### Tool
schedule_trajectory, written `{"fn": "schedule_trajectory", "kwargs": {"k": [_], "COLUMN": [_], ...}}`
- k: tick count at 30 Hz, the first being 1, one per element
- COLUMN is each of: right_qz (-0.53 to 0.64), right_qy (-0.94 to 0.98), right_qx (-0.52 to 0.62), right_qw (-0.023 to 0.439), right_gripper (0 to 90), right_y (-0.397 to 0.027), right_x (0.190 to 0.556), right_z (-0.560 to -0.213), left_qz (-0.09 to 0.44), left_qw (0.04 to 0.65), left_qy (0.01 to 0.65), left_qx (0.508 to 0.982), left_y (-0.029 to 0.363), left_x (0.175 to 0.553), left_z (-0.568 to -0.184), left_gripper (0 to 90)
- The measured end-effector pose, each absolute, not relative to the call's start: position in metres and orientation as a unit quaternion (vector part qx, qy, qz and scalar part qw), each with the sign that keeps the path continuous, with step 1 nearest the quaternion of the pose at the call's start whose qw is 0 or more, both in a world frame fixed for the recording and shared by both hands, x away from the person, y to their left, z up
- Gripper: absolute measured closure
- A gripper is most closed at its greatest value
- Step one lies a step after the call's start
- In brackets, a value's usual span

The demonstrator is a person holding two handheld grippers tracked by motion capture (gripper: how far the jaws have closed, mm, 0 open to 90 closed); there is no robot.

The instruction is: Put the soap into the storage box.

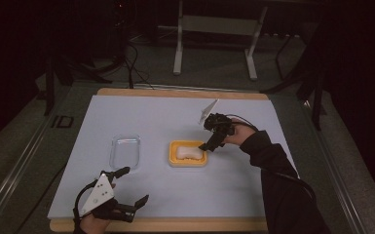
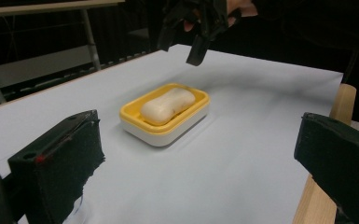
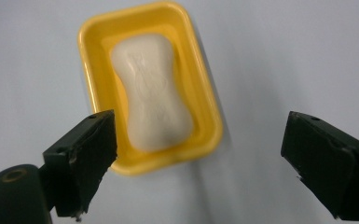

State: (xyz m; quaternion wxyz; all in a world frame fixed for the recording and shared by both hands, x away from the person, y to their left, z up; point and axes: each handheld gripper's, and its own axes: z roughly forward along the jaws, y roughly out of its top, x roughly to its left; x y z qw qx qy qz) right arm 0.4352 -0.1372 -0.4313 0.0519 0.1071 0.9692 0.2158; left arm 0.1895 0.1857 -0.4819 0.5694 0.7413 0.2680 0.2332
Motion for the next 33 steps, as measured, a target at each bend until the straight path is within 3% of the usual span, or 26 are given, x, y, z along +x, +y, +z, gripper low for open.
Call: {"fn": "schedule_trajectory", "kwargs": {"k": [33], "right_qz": [0.310], "right_qy": [0.911], "right_qx": [0.253], "right_qw": [0.102], "right_gripper": [12.3], "right_y": [-0.204], "right_x": [0.388], "right_z": [-0.446], "left_qz": [0.233], "left_qw": [0.566], "left_qy": [0.269], "left_qx": [0.743], "left_y": [0.185], "left_x": [0.190], "left_z": [-0.483], "left_gripper": [1.1]}}
